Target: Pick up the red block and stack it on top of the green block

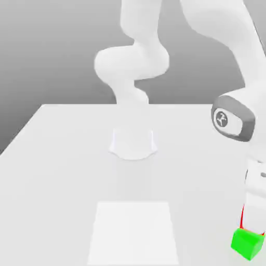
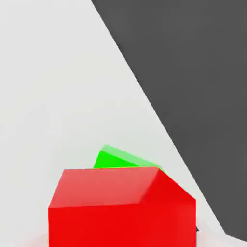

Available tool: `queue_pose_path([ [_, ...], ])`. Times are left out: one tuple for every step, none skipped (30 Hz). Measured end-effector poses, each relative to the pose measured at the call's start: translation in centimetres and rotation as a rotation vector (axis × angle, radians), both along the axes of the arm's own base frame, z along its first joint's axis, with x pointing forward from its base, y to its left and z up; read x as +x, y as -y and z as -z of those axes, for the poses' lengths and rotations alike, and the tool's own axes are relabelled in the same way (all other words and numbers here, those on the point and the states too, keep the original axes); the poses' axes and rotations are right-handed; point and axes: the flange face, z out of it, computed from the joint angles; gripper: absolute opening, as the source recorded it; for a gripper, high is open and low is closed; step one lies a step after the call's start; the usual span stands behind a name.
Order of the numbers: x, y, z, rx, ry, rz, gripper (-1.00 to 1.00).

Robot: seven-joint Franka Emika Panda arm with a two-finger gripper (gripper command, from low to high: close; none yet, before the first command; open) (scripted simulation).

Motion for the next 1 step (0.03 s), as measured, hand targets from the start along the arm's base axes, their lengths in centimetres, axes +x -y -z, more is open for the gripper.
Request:
queue_pose_path([
  [0.00,0.00,0.00,0.000,0.000,0.000,1.00],
])
